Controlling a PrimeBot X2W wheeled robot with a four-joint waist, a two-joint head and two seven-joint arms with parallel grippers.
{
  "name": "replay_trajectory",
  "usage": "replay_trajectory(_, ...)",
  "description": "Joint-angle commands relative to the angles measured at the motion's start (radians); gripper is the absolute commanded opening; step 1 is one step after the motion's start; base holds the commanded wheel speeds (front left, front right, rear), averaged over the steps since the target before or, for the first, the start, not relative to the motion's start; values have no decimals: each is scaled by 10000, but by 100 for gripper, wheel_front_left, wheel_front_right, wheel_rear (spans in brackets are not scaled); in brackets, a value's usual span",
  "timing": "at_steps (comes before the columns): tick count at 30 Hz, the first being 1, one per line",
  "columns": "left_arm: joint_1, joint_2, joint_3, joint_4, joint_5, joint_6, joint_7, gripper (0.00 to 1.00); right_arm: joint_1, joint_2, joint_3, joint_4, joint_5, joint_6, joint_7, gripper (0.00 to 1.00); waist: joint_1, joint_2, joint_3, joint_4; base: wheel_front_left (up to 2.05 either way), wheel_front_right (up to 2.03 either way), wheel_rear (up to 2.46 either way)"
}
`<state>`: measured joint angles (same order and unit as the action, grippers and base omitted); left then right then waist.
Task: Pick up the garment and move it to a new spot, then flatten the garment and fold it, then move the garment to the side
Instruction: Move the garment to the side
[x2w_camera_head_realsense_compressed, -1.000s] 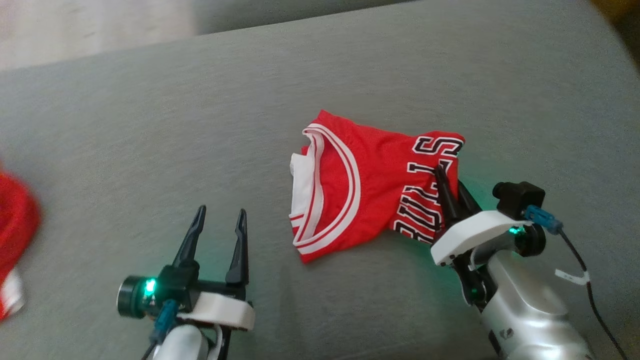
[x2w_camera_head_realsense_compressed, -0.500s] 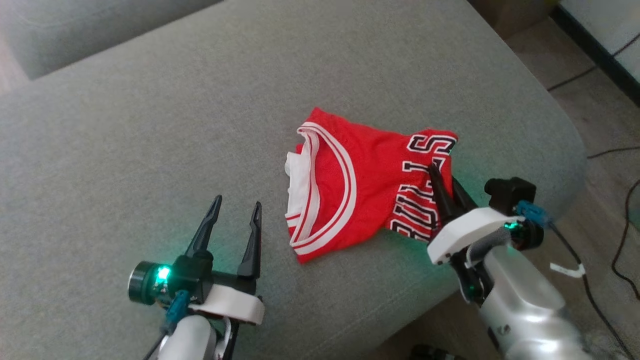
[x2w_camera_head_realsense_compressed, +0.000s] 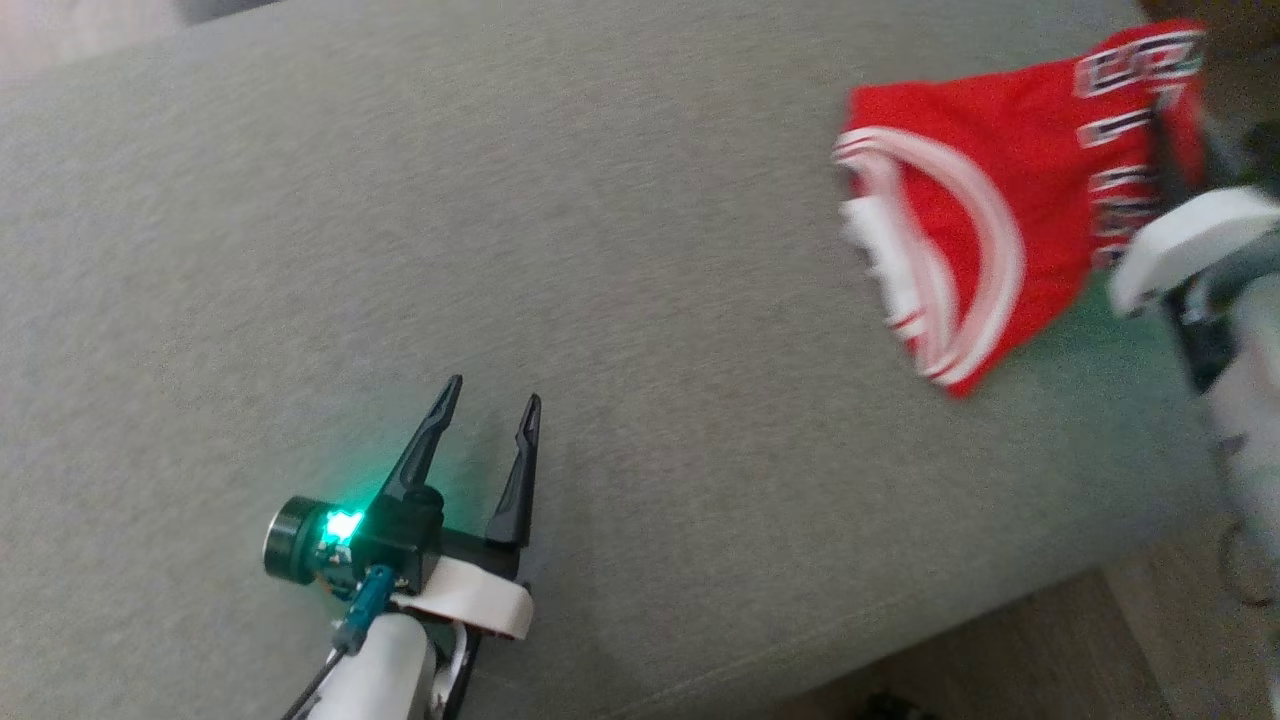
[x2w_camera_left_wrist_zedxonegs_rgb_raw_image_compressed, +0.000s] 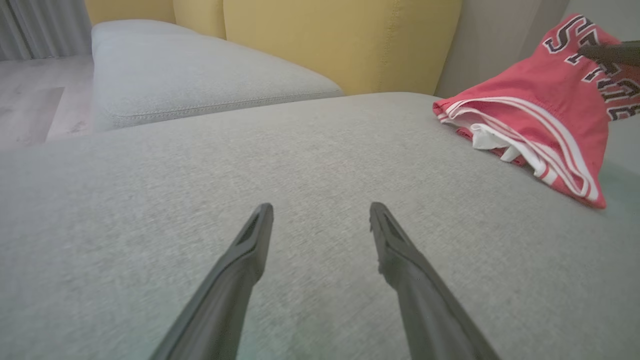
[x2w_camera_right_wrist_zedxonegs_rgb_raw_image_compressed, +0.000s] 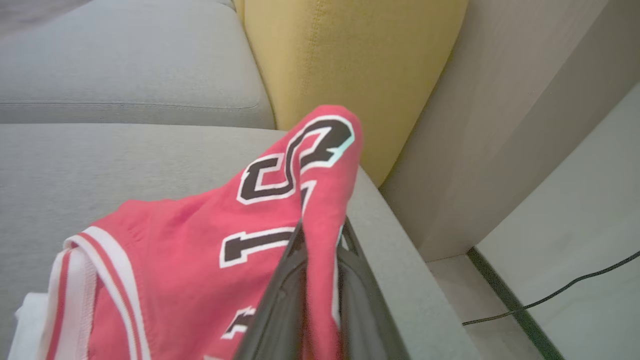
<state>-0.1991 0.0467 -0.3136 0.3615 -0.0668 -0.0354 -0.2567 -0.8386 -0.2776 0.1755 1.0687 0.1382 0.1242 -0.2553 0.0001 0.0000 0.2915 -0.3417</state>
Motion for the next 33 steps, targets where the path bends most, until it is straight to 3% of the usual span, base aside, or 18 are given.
replay_trajectory(1, -269, 38, 342, -245, 120, -15, -51, 100, -545, -416, -318, 140, -374, 65, -13, 0, -1, 0, 401, 745, 0, 0, 0)
replay_trajectory(6, -357, 39, 502, -269, 204, -75, -51, 100, -1435, -1800, -2025, 903, -2070, 65, 263, 0, -1, 0, 747, 1567, 0, 0, 0)
replay_trajectory(9, -380, 38, 558, -312, 205, -88, -51, 100, -1507, -2215, -3144, 973, -2752, 65, 414, 0, -1, 0, 836, 1807, 0, 0, 0)
replay_trajectory(10, -385, 38, 565, -322, 215, -94, -51, 100, -1506, -2253, -3556, 884, -2974, 65, 383, 33, -1, 0, 855, 1850, 0, 0, 0)
replay_trajectory(11, -384, 38, 578, -324, 228, -97, -51, 100, -1483, -2177, -3912, 821, -3189, 65, 379, 100, -1, 0, 865, 1876, 0, 0, 0)
replay_trajectory(19, -355, 37, 764, -320, 215, -52, -51, 100, -1244, -490, -5487, -852, -4302, 65, -48, 100, -1, 0, 691, 1894, 0, 0, 0)
replay_trajectory(23, -250, 37, 865, -376, 99, 93, -51, 100, -643, 781, -4980, -2506, -3838, 65, -60, 100, -1, 0, 430, 1935, 0, 0, 0)
replay_trajectory(33, 145, 36, 1354, -521, -172, 643, -51, 100, 1904, 2079, -2862, -4744, -1745, 65, -63, 100, -1, 0, -425, 2480, 0, 0, 0)
